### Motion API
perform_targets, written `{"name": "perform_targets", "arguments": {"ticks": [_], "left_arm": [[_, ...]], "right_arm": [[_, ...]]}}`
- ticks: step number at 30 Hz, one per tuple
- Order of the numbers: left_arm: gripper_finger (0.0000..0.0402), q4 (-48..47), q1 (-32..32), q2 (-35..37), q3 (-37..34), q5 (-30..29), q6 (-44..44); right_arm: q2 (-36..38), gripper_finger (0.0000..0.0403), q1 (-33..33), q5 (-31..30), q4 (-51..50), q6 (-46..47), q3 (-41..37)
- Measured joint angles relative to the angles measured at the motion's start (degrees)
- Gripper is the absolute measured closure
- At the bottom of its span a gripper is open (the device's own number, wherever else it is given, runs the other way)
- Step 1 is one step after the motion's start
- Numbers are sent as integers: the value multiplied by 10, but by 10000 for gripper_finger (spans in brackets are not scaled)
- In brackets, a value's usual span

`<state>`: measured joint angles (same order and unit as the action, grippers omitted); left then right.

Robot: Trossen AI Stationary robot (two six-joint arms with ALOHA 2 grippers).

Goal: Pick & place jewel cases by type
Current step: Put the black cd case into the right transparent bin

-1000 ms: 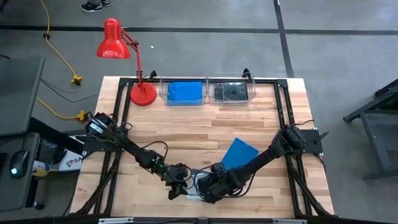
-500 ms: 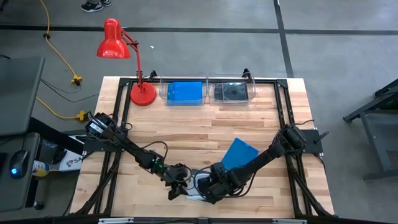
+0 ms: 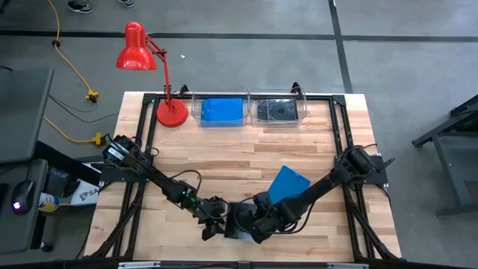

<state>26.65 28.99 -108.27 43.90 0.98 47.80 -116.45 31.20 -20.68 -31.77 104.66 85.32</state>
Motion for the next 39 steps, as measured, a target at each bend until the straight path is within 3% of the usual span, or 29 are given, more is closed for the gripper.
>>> {"name": "perform_targets", "arguments": {"ticks": [4,11,28,39], "left_arm": [[188,1,0,0,0,-2,0],[188,16,-3,-1,1,-36,-14],[188,20,-2,-1,1,-35,-15],[188,20,-2,-1,1,-32,-19]], "right_arm": [[21,183,-1,-35,14,-19,3],[28,183,-11,-51,128,-86,4],[28,184,-31,5,74,-100,2],[28,269,-31,17,35,-96,1]]}}
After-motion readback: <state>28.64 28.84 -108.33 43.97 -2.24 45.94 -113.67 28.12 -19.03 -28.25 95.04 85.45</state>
